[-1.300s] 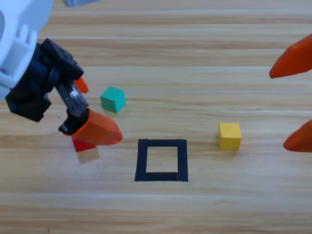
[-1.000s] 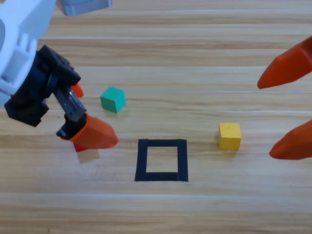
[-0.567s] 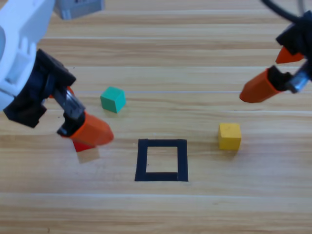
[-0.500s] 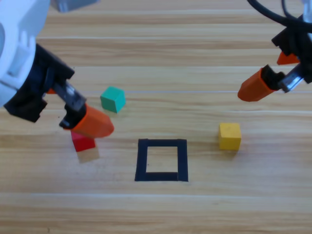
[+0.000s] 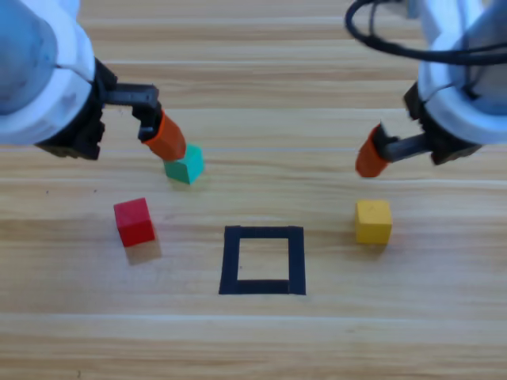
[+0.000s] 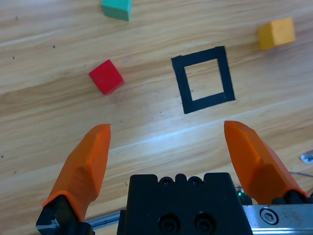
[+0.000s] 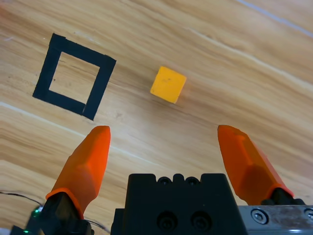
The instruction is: Stack the blocks in the rectangular block: red at the bottom, yellow in the middle, green on top
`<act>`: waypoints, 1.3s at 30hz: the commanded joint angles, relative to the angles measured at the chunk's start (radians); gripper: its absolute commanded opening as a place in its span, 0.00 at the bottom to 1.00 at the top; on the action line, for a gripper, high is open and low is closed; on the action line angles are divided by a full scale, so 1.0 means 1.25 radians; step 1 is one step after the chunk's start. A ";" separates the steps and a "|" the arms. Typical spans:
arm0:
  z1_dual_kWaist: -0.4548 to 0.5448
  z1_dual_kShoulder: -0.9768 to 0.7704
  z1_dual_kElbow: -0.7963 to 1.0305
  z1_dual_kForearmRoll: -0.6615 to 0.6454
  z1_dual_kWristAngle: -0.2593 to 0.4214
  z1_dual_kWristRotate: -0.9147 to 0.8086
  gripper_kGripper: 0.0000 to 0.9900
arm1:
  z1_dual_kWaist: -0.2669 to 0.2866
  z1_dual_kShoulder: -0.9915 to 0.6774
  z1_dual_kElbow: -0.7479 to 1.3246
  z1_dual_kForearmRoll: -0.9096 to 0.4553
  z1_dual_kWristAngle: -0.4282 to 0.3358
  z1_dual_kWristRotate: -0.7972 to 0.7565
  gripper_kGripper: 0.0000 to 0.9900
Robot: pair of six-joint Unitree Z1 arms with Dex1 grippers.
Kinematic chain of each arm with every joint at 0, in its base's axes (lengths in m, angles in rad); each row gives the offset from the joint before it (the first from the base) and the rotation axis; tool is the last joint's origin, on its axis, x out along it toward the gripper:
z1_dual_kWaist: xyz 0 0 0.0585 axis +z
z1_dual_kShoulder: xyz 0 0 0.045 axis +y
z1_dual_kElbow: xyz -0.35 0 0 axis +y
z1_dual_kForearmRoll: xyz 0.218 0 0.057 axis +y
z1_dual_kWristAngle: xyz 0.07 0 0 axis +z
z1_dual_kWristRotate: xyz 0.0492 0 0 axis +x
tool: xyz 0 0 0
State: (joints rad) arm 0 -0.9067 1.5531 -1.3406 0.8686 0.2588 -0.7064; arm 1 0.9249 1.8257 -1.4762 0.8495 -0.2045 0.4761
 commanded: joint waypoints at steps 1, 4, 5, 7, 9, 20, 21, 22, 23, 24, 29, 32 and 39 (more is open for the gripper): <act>0.088 0.100 0.024 0.005 -0.025 -0.010 1.00 | -0.056 0.118 -0.030 -0.018 0.045 0.043 0.98; 0.152 0.153 0.009 0.016 -0.060 0.022 1.00 | -0.058 0.151 -0.038 -0.017 0.042 0.054 0.99; 0.173 0.171 0.000 0.027 -0.070 0.026 1.00 | -0.058 0.159 -0.041 -0.016 0.037 0.055 0.99; 0.214 0.213 -0.027 0.057 -0.082 0.039 1.00 | -0.058 0.168 -0.045 -0.016 0.033 0.063 0.99; 0.250 0.255 -0.066 0.097 -0.090 0.047 1.00 | -0.059 0.174 -0.046 -0.016 0.015 0.072 0.99; 0.333 0.431 -0.203 0.184 -0.153 0.017 0.95 | -0.139 0.311 -0.109 0.003 0.110 0.101 0.98; 0.333 0.431 -0.203 0.179 -0.158 0.002 0.95 | -0.139 0.315 -0.109 0.003 0.110 0.103 0.98; 0.333 0.429 -0.204 0.175 -0.164 -0.013 0.95 | -0.139 0.318 -0.110 0.005 0.102 0.108 0.98; 0.333 0.429 -0.206 0.171 -0.167 -0.019 0.95 | -0.139 0.320 -0.112 0.005 0.092 0.109 0.98; 0.333 0.427 -0.205 0.168 -0.173 -0.025 0.95 | -0.139 0.321 -0.112 0.006 0.081 0.114 0.98; 0.329 0.414 -0.194 0.157 -0.181 -0.067 0.97 | -0.139 0.350 -0.116 0.010 0.085 0.117 0.98; 0.326 0.402 -0.173 0.140 -0.180 -0.106 0.99 | -0.139 0.379 -0.136 0.032 0.091 0.117 0.96; 0.326 0.382 -0.087 0.048 -0.186 -0.163 0.98 | -0.139 0.419 -0.187 0.083 0.087 0.112 0.95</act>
State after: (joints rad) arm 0 -0.5064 2.0456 -1.5028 0.9744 0.0404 -0.8819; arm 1 0.7782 2.2774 -1.6768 0.9169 -0.0832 0.6195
